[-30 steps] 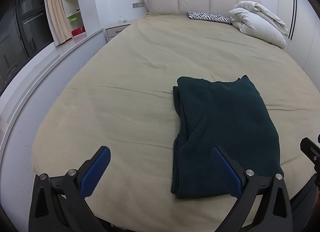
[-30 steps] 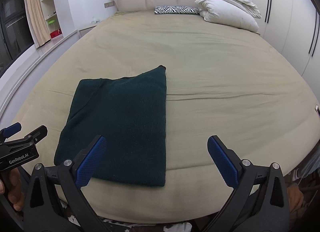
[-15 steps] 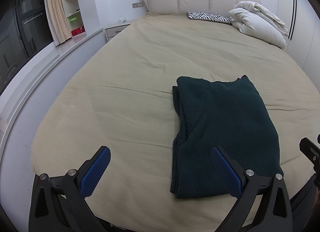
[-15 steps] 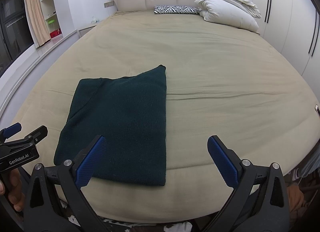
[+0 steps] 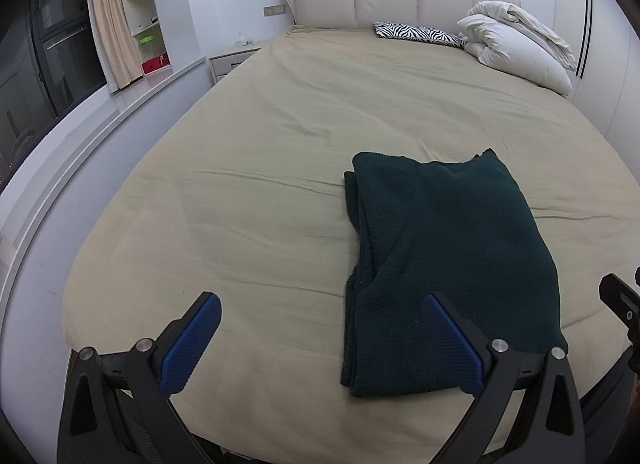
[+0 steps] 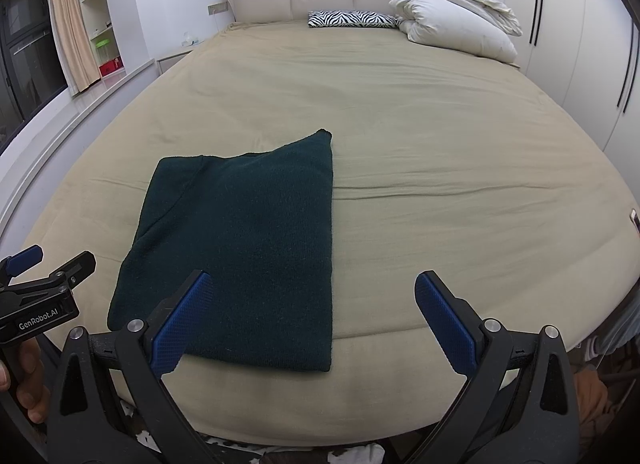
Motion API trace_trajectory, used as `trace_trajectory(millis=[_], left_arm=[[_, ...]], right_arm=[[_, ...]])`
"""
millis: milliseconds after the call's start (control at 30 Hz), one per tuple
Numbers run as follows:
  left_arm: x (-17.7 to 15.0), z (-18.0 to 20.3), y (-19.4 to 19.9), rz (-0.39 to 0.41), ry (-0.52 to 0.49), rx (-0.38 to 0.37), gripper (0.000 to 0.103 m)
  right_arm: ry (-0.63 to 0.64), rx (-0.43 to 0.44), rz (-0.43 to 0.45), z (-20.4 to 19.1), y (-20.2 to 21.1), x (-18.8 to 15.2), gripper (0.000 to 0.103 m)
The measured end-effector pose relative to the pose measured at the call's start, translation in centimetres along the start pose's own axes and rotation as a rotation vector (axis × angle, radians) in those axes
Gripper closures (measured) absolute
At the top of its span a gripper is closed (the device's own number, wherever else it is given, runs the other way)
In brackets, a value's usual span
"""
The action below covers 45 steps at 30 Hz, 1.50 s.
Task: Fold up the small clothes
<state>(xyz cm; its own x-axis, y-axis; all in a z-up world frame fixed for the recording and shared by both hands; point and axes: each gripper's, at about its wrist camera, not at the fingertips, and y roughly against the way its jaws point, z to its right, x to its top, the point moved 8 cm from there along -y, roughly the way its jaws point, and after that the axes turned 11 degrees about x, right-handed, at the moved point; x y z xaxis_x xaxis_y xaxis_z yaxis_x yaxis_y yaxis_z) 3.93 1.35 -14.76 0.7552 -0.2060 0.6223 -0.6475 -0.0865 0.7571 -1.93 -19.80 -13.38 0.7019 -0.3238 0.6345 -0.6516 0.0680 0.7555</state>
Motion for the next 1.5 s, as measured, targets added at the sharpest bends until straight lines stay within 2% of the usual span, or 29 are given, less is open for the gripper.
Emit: trace_trajectory(millis=[1500], left_arm=[[-0.07,-0.59,-0.55,-0.009,-0.002,-0.009,0.0]], right_arm=[[-0.003,-0.001,-0.006,-0.33,-0.49,-0.72,0.0]])
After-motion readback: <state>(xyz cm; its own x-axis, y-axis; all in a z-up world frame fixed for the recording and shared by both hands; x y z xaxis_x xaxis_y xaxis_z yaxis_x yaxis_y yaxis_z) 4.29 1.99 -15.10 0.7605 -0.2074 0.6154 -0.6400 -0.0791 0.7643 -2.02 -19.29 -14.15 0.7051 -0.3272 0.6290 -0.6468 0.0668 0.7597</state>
